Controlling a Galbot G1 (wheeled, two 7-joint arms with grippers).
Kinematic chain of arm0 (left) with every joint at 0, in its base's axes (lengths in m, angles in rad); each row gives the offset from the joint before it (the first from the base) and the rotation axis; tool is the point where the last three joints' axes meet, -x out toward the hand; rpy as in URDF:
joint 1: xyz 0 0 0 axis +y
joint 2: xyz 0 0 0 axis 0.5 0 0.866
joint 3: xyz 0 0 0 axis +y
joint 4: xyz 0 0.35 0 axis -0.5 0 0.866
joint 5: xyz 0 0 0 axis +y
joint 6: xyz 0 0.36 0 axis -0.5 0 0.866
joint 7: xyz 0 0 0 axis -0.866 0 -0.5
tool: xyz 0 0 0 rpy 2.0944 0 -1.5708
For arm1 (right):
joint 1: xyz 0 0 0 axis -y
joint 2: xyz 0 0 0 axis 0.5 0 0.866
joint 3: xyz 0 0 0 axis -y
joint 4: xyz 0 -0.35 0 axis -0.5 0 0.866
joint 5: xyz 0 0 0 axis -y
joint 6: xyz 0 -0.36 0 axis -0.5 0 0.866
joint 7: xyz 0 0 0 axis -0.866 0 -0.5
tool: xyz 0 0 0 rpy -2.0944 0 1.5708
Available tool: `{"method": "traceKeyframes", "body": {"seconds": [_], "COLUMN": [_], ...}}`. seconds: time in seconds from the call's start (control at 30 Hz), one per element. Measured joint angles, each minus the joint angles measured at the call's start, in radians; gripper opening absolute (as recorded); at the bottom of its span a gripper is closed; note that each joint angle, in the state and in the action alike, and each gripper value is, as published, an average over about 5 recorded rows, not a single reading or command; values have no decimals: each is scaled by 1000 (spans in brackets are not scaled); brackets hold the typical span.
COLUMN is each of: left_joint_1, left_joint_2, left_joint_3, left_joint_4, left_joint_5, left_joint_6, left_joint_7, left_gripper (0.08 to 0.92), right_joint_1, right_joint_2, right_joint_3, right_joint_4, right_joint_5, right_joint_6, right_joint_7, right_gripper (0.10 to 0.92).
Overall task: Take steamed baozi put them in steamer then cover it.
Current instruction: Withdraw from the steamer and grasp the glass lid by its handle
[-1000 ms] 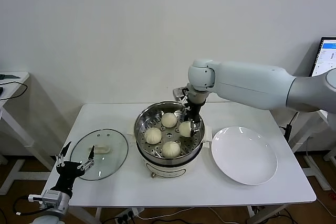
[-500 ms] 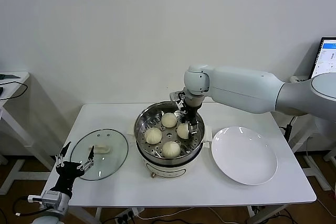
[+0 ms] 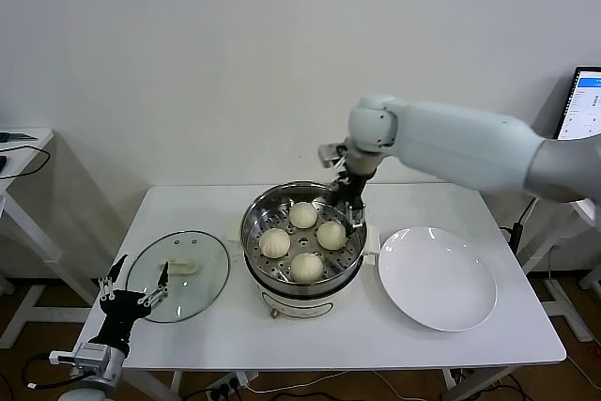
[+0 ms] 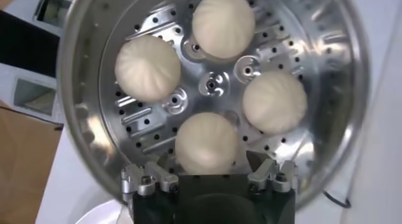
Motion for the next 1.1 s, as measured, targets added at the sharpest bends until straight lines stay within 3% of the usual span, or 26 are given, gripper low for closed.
{"method": "traceKeyframes", "body": {"seconds": [0.33,0.67,0.87,1.1], "left_joint_1": [-7,-33,-51,-62], "left_joint_2": [-4,-5,-10,-16], "left_joint_3": [13,24,37,48], "left_joint_4": [-21,-22,-5,23], "left_joint_5": [-4,-6,5,25], "left_joint_6": [14,39,29,0], "left_joint_7": [-16,-44,-55,-60], "left_gripper": [823,823,823,823], "right_joint_1": [-168,-657,-1045,-1471], "right_joint_2": [-245,-459,-469,-341], "right_joint_3": [337,890,1270,1631], "right_joint_4": [85,239,359,507], "right_joint_5": [54,222,282,267], "right_joint_6": [25,174,269,381], "right_joint_7": [52,410,673,902], "right_gripper": [823,823,823,823]}}
